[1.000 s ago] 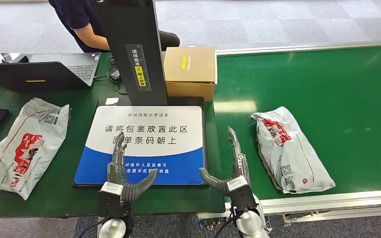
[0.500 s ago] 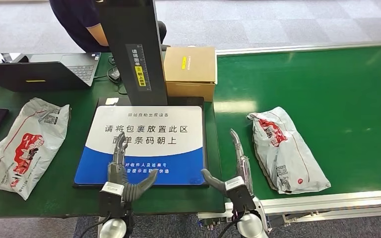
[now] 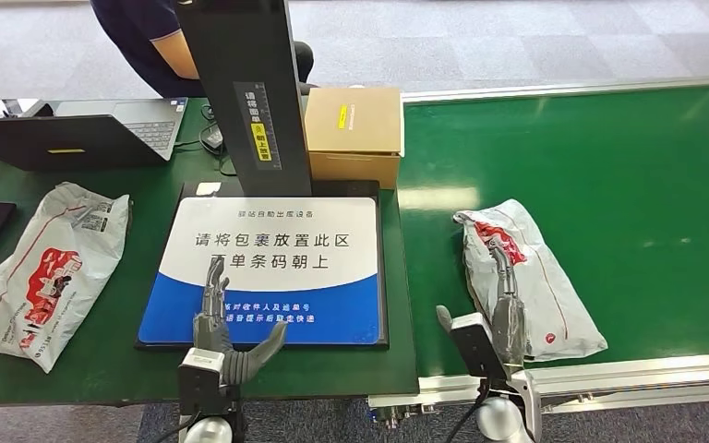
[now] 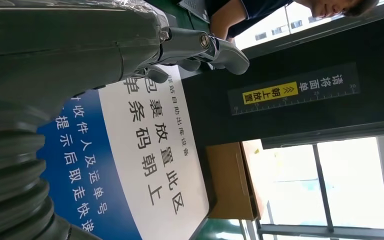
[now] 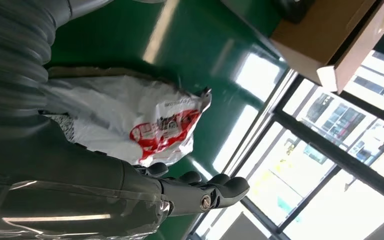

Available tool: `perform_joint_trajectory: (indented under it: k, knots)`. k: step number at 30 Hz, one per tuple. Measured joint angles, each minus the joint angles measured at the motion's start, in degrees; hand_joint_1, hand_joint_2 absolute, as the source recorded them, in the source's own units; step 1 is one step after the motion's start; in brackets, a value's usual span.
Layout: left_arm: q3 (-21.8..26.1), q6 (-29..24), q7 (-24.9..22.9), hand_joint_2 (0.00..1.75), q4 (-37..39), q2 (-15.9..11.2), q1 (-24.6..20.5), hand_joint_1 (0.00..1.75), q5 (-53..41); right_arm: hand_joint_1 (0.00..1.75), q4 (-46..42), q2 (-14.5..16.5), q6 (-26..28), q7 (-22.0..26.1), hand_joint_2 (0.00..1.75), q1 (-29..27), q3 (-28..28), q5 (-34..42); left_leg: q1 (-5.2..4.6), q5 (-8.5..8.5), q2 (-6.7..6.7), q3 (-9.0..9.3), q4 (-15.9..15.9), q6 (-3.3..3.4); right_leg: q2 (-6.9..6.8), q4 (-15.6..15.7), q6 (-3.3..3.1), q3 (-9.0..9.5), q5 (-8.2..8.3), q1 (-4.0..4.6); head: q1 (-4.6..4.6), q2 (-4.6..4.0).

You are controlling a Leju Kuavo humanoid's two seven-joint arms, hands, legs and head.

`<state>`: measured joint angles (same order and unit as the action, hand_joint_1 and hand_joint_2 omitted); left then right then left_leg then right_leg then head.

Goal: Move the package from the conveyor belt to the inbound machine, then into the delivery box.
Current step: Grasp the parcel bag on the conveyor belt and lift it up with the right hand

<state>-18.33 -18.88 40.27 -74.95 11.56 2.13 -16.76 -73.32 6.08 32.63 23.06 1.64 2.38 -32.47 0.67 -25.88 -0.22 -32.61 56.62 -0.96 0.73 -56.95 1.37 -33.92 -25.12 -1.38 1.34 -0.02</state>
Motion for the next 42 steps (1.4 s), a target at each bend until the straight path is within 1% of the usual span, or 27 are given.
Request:
perform_joint_trajectory:
  k: [4,12,18,22,31,37,42]
  knots:
    - [0.08,0.71,0.04,1.75,-0.73,0.0,0.65,0.0,0.37,0.0,0.79,-0.66,0.53,-1.32,1.75,-0.19,3.09,0.83,0.0,0.0,0.0,-0.01,0.0,0.0,0.0,0.01,0.0,0.0,0.0,0.0,-0.01,0.0]
    - [0.24,1.06,0.04,1.75,-0.98,0.0,0.58,0.0,1.26,0.0,2.93,-1.57,0.79,-2.81,1.75,0.48,8.47,1.18,0.0,0.0,0.0,0.0,0.0,0.01,0.0,0.0,0.01,0.0,0.0,0.0,-0.01,0.0]
    - [0.32,1.5,0.03,1.75,-0.98,0.0,0.49,0.0,1.15,0.0,7.85,-2.1,1.92,-4.39,1.75,2.65,12.28,-1.34,0.0,0.0,0.0,0.0,0.01,0.01,0.0,0.0,0.01,0.01,0.01,0.0,0.0,0.0]
    - [0.45,1.89,0.04,1.75,-0.98,0.08,0.43,0.0,0.57,0.0,12.93,-2.68,1.96,-5.15,1.75,4.99,14.63,-3.05,-0.01,0.0,0.0,0.0,0.01,0.01,0.0,0.0,0.01,0.01,0.01,-0.01,-0.01,0.0]
    - [0.54,2.43,0.04,1.75,-0.98,0.13,0.39,0.0,0.3,0.0,26.14,-4.24,1.66,-5.23,1.75,10.43,17.65,-5.52,-0.01,0.0,0.0,0.01,0.01,0.01,0.0,0.0,0.02,0.01,0.01,-0.01,-0.01,0.0]
    - [0.54,3.15,0.03,1.75,-0.86,0.16,-0.62,0.0,0.66,0.0,31.8,-4.72,0.92,-5.74,1.75,13.22,18.6,-6.2,-0.01,0.0,0.01,0.04,0.03,0.01,0.0,0.01,0.02,0.04,0.02,-0.01,-0.01,0.0]
    - [0.61,4.34,0.02,1.75,-0.67,0.55,-1.23,0.0,0.1,0.0,34.26,-4.85,-0.5,-5.79,1.75,14.35,19.25,-6.18,-0.01,-0.02,0.01,0.14,0.05,0.04,0.0,0.03,0.03,0.16,0.02,-0.01,-0.01,0.0]
